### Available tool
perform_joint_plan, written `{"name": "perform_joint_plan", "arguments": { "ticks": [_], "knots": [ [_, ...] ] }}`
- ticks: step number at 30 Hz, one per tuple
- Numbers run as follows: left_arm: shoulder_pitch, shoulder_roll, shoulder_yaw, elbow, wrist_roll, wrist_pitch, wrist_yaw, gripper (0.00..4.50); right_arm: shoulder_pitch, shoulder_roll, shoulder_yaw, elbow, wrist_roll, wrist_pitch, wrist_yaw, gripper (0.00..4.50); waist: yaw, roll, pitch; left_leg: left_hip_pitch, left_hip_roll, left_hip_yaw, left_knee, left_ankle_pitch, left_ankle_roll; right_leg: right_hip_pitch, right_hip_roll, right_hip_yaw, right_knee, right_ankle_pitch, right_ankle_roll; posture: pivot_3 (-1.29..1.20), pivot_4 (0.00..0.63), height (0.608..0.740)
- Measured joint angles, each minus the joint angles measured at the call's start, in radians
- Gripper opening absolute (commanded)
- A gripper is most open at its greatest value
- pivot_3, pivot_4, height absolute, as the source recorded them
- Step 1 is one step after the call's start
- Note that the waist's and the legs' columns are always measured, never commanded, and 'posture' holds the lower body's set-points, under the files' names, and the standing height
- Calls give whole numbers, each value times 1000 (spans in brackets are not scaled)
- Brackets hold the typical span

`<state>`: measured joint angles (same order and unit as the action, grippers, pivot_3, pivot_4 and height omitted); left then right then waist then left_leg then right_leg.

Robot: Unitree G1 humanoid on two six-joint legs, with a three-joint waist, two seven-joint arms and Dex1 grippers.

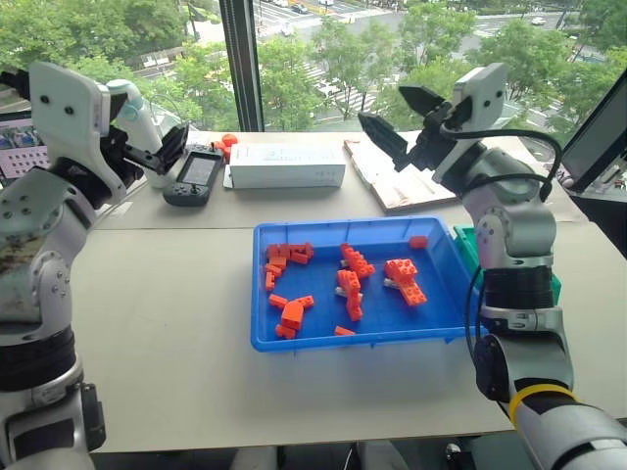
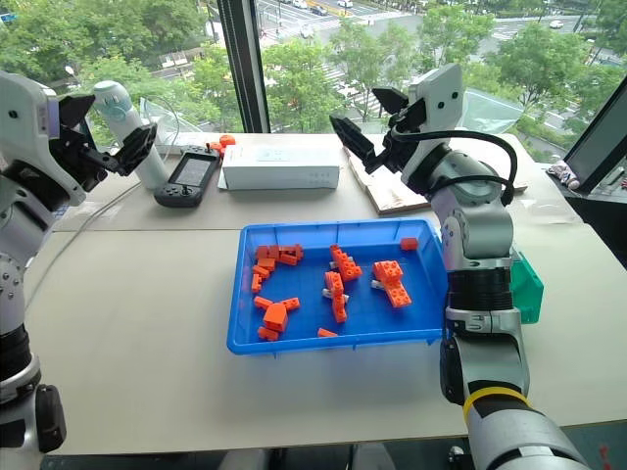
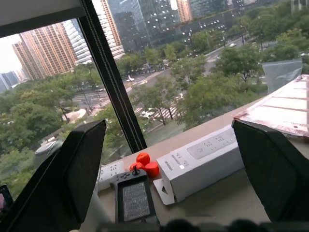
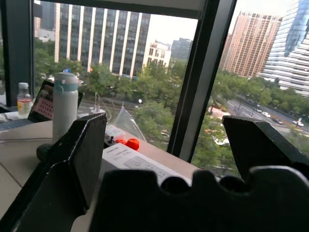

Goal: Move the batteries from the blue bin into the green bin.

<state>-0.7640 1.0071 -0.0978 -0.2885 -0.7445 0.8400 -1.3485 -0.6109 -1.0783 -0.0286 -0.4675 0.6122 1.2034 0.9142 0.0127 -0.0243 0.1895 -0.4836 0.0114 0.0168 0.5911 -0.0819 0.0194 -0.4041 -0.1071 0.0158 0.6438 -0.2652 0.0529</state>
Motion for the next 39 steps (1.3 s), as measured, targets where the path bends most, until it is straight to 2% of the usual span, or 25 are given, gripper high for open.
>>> {"name": "perform_joint_plan", "arguments": {
  "ticks": [4,7,11,19,27,30,36,37,39],
  "knots": [
    [-49,-70,-39,27,32,-30,-14,4500,-61,-14,54,9,6,186,-70,4434,-1,0,0,-1,0,1,2,0,1,0,0,1,-1,1,1,0,150,740],
    [-49,-100,-36,29,32,-22,22,4500,-137,51,87,84,-18,298,-155,4434,-10,0,0,-1,1,1,2,4,7,-1,1,1,0,4,6,0,150,740],
    [10,-98,1,-13,26,12,76,4500,-179,120,104,179,-50,354,-230,4434,-15,0,0,-2,1,1,1,4,9,-1,2,1,0,5,9,0,150,740],
    [102,-102,47,-95,8,54,186,4500,-255,319,122,439,-163,292,-370,4434,-15,0,0,-3,1,0,6,4,9,0,4,1,2,6,10,0,150,740],
    [144,-84,97,-143,-9,88,245,4500,-275,415,146,626,-228,158,-393,4434,-16,0,0,-3,1,0,6,4,9,0,7,1,2,6,10,0,150,740],
    [157,-66,119,-169,-22,102,264,4500,-275,439,157,681,-250,117,-395,3752,-17,0,0,-3,1,0,6,4,9,0,8,1,2,7,10,0,150,740],
    [183,-51,149,-200,-47,125,299,4500,-277,446,181,733,-283,69,-383,1671,-17,0,0,-3,2,-1,6,4,9,0,8,1,2,7,10,0,150,740],
    [183,-50,155,-205,-48,125,303,4500,-280,447,181,737,-288,63,-382,1491,-16,0,0,-3,2,-1,6,4,8,0,8,1,2,7,10,0,150,740],
    [183,-48,160,-208,-50,127,312,4500,-290,447,181,750,-295,57,-378,1493,-16,0,0,-3,2,-1,6,4,8,0,8,1,2,7,10,0,150,740]
  ]
}}
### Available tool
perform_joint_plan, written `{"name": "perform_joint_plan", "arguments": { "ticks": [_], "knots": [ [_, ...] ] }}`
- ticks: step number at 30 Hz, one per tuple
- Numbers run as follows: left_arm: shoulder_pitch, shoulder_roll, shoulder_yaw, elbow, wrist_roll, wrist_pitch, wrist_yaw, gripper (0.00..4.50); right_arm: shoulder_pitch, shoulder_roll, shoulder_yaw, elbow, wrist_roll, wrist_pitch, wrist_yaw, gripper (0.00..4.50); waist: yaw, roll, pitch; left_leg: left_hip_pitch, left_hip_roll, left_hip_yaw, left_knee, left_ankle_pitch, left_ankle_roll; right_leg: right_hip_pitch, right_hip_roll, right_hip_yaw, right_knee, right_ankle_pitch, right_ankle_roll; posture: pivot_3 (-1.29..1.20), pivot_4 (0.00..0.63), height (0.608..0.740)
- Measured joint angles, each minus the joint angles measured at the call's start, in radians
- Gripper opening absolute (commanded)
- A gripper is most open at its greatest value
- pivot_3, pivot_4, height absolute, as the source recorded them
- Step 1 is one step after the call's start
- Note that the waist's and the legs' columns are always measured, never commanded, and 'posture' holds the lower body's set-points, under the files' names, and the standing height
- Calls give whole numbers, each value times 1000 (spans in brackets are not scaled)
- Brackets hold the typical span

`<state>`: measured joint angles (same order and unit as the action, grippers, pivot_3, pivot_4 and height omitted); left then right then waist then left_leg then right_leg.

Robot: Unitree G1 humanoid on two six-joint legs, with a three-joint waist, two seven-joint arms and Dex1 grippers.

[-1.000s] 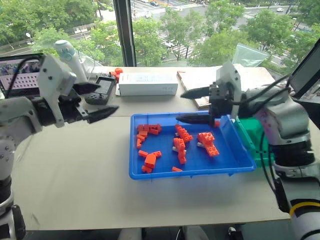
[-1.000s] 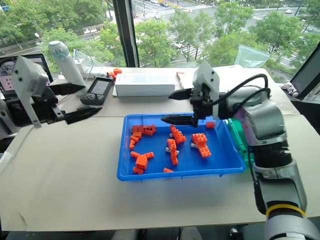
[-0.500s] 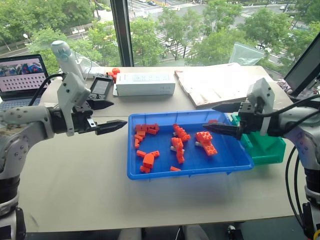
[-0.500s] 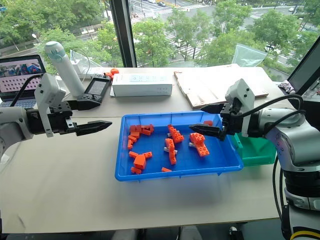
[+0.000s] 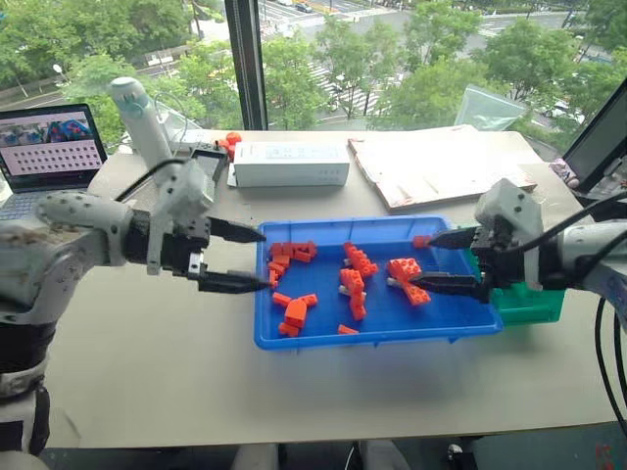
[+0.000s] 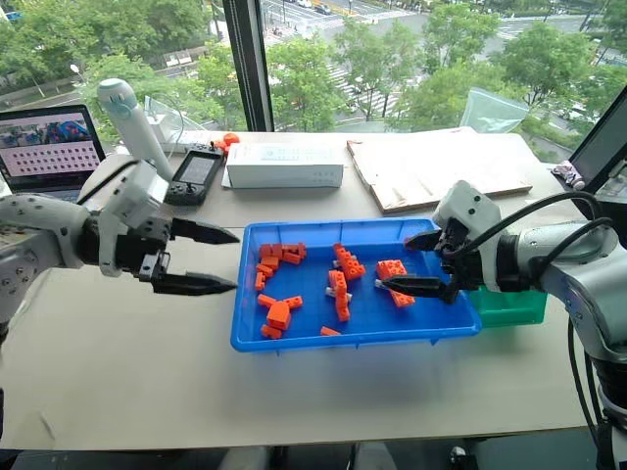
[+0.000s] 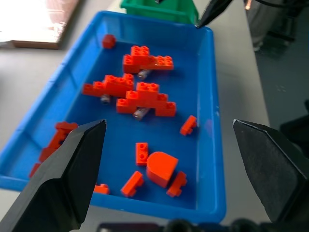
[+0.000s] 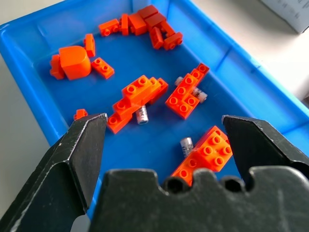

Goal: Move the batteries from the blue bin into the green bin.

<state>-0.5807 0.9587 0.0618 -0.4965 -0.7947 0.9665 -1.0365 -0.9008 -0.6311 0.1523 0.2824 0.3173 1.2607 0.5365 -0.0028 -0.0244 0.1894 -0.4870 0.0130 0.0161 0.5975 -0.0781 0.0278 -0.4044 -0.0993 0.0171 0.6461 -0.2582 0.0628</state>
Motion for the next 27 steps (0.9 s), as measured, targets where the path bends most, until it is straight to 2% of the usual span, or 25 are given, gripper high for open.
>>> {"name": "perform_joint_plan", "arguments": {
  "ticks": [8,14,16,18,22,25,27],
  "knots": [
    [0,-1,0,0,-12,3,26,4500,-75,-20,15,55,-79,-127,31,1493,-3,0,0,0,1,0,0,0,0,0,1,0,0,0,0,0,150,740],
    [0,-16,-10,0,-10,-2,42,4500,-71,-22,137,182,-204,-431,113,1493,-7,0,0,0,0,1,0,0,-1,-1,1,0,0,0,-1,0,150,740],
    [-1,-19,-15,1,-10,-2,43,4500,-72,-15,154,211,-237,-504,127,2501,-8,0,0,0,0,0,0,0,-1,-1,1,0,0,0,-1,0,150,740],
    [-2,-20,-18,1,-10,-2,44,4500,-73,-9,153,212,-241,-513,155,3051,-9,0,0,0,1,0,0,0,-1,-1,1,0,0,0,-1,0,150,740],
    [-2,-21,-18,1,-10,-2,45,4500,-73,-12,140,140,-232,-475,211,4449,-9,0,0,0,1,0,0,0,-1,-1,2,0,0,0,-1,0,150,740],
    [-4,-24,-20,0,-10,-3,47,4500,-43,-90,137,-44,-170,-365,322,4482,0,0,0,-1,1,-1,0,0,-1,-1,1,0,0,0,-1,0,150,740],
    [-1,-24,-20,1,-10,-3,47,4500,22,-194,140,-239,-102,-312,443,4482,10,0,0,-1,2,-1,0,-1,-1,0,1,-1,0,0,-1,0,150,740]
  ]
}}
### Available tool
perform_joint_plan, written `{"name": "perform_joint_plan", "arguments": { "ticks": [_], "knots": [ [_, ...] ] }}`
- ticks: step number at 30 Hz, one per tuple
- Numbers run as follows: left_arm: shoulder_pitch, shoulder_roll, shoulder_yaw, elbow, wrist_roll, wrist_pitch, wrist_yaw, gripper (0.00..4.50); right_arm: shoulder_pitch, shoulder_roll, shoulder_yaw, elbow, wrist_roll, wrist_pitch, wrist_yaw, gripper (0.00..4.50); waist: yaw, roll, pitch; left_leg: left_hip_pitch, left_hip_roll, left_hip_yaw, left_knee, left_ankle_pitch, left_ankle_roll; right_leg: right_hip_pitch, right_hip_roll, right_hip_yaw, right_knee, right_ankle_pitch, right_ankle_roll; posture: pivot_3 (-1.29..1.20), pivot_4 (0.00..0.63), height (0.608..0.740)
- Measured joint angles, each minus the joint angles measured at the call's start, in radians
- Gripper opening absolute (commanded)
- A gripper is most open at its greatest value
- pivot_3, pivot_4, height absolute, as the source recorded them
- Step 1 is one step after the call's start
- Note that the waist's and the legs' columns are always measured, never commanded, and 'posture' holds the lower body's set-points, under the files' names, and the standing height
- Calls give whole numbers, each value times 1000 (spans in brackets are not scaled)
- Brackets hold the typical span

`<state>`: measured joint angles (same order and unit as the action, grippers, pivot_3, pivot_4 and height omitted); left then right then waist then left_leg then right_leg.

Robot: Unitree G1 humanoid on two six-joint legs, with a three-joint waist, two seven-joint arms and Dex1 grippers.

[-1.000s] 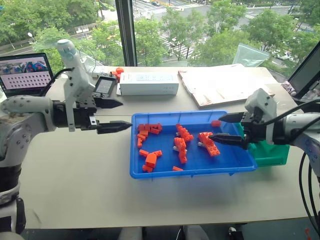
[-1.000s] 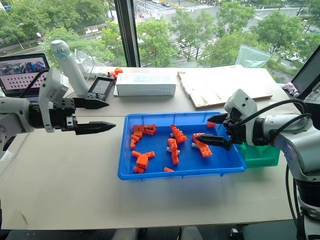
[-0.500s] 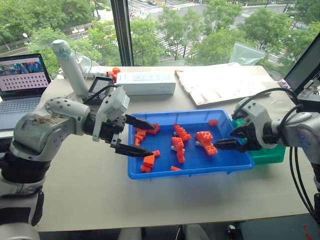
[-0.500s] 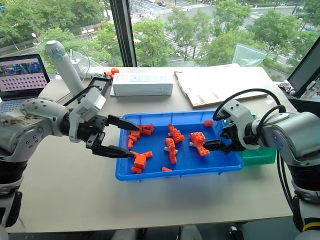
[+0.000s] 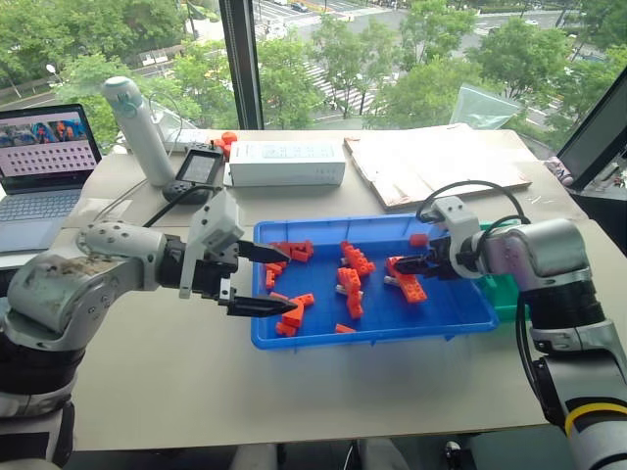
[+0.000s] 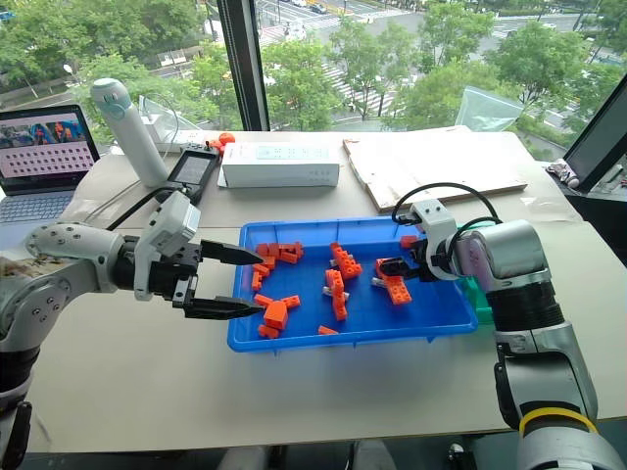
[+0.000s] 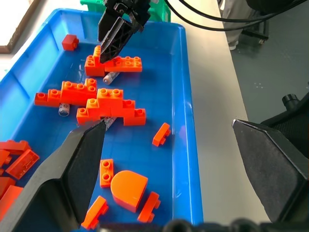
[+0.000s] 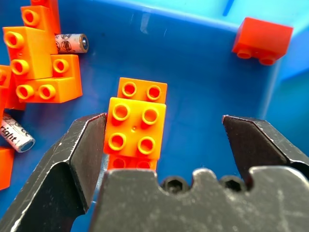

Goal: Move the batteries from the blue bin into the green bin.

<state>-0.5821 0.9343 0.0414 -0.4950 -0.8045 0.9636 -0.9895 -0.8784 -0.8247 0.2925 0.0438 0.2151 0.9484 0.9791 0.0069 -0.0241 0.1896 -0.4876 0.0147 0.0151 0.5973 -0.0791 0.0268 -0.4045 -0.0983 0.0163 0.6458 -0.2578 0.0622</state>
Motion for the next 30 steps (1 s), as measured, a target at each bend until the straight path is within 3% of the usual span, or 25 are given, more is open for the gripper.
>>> {"name": "perform_joint_plan", "arguments": {
  "ticks": [4,11,15,25,30],
  "knots": [
    [-5,-9,-11,2,1,-2,-3,4500,113,-60,27,-217,58,-8,121,4482,-2,0,0,1,1,0,2,-4,-6,0,2,0,0,0,-1,0,150,740],
    [-36,-14,-28,30,15,-10,-19,4500,190,-54,105,-208,-22,-153,122,4482,-1,0,0,0,2,2,7,-4,-7,0,2,0,0,1,-2,0,150,740],
    [-38,-14,-33,34,20,-19,-27,4500,203,-34,146,-145,-80,-220,121,3568,3,0,0,0,2,2,7,-4,-7,0,2,0,0,2,-2,0,150,740],
    [-47,-12,-39,38,26,-25,-33,4500,164,-33,167,-4,-205,-342,156,19,5,-2,-1,0,2,1,9,-4,-8,1,2,0,0,2,-2,0,150,740],
    [-49,-19,-49,42,36,-29,-34,4500,138,-16,155,49,-223,-348,163,19,3,-2,-1,0,2,1,9,-4,-7,1,2,0,0,2,-2,0,150,740]
  ]
}}
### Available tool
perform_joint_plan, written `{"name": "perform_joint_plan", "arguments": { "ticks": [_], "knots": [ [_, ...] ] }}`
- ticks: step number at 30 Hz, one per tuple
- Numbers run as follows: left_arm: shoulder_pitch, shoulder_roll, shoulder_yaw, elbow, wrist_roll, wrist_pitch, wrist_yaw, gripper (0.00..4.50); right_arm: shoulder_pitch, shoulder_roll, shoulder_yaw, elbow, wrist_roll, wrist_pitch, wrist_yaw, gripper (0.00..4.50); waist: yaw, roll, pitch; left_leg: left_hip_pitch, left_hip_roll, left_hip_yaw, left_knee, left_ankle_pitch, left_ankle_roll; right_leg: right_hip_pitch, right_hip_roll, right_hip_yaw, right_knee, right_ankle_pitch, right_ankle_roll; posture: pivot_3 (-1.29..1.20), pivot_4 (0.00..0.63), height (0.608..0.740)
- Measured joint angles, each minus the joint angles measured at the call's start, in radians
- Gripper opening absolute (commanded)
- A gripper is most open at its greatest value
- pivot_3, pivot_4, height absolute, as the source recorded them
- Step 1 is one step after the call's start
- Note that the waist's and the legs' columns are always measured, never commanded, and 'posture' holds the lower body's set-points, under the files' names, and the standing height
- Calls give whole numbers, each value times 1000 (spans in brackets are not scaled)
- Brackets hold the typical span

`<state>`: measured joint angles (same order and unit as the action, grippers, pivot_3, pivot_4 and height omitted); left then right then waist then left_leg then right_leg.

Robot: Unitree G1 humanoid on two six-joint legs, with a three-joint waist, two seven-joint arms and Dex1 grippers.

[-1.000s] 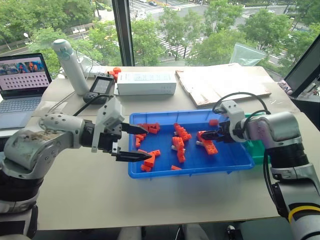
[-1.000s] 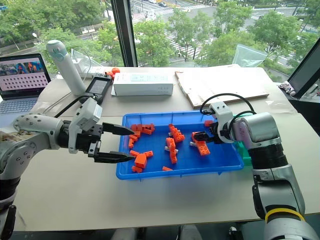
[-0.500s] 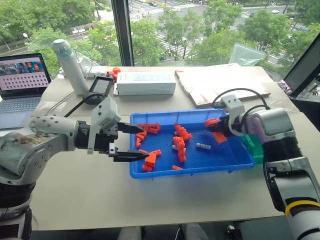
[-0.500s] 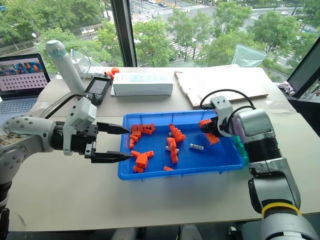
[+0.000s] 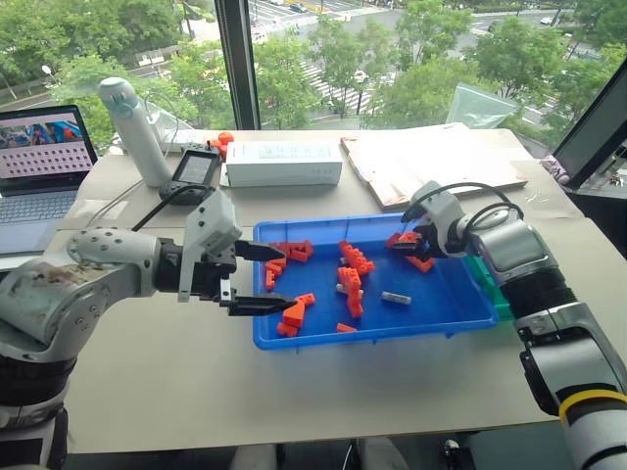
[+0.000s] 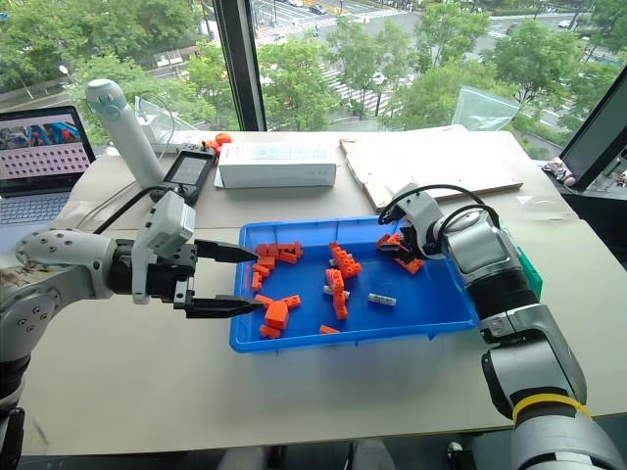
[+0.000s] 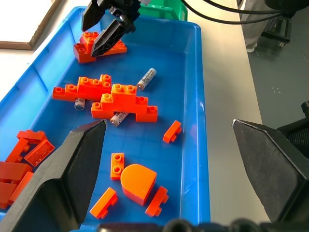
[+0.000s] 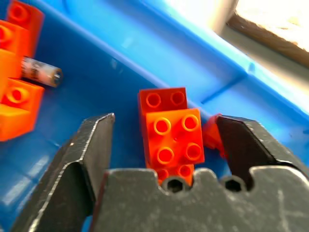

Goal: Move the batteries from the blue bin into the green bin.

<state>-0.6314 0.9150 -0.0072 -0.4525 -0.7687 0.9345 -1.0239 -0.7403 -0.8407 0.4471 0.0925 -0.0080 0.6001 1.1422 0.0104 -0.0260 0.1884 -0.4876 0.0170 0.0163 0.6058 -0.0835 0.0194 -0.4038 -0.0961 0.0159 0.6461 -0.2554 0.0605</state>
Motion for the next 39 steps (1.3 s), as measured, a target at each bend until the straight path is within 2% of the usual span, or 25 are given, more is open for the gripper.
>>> {"name": "perform_joint_plan", "arguments": {
  "ticks": [3,4,5,6,10,13,15,20,28,34,37,39],
  "knots": [
    [-4,-6,-12,3,5,-3,-2,4500,-36,28,-40,36,10,1,-13,19,-1,0,0,0,0,0,0,1,1,-1,0,0,0,0,0,0,150,740],
    [-4,-8,-13,4,7,-3,-4,4500,-48,27,-54,39,12,1,-12,470,-1,0,0,-1,0,0,0,1,1,-1,0,0,0,0,0,0,150,740],
    [-4,-8,-13,5,9,-4,-5,4500,-62,23,-67,41,13,1,-7,588,0,0,0,-1,0,0,0,1,1,-1,0,0,0,0,0,0,150,740],
    [-6,-13,-14,8,12,-9,-7,4500,-78,-6,-69,38,14,-10,25,811,3,1,1,-2,-1,0,0,1,1,-1,0,0,0,0,1,0,150,740],
    [-9,-17,-16,23,21,-20,-14,4500,-85,-118,-69,33,-2,-133,148,2205,4,1,0,-2,0,1,0,-1,1,-1,0,0,-3,1,1,0,150,740],
    [-13,-38,-26,30,27,-38,-16,4500,-90,-89,-69,77,-5,-310,175,2205,-7,1,0,-2,0,1,0,0,0,-1,1,0,-2,1,1,0,150,740],
    [-16,-46,-39,30,34,-42,-17,4500,-117,-72,-59,124,4,-426,272,2205,-13,2,1,-2,0,1,0,1,2,-1,1,1,-1,1,1,0,150,740],
    [-10,-47,-38,28,42,-44,-13,4500,-190,-61,-13,204,-22,-564,407,2205,-16,2,1,-2,0,0,0,3,6,0,1,0,-1,1,1,0,150,740],
    [41,-32,-7,-16,36,-38,15,4500,-223,-68,178,312,-94,-849,422,2205,-16,2,1,-2,0,0,0,1,1,-1,1,0,-1,1,1,0,150,740],
    [53,-18,12,-39,20,-33,32,4500,-255,-79,255,359,-104,-953,422,2205,-16,2,1,-2,0,0,0,0,1,-1,1,0,-1,1,1,0,150,740],
    [53,-17,14,-43,19,-31,39,4500,-260,-51,254,384,-112,-978,422,1586,-17,2,1,-1,0,-1,0,1,1,-1,1,0,-1,1,1,0,150,740],
    [53,-16,14,-43,19,-30,42,4500,-260,-35,254,390,-128,-992,423,938,-16,2,1,-2,0,-1,0,1,1,-1,1,0,0,1,1,0,150,740]
  ]
}}
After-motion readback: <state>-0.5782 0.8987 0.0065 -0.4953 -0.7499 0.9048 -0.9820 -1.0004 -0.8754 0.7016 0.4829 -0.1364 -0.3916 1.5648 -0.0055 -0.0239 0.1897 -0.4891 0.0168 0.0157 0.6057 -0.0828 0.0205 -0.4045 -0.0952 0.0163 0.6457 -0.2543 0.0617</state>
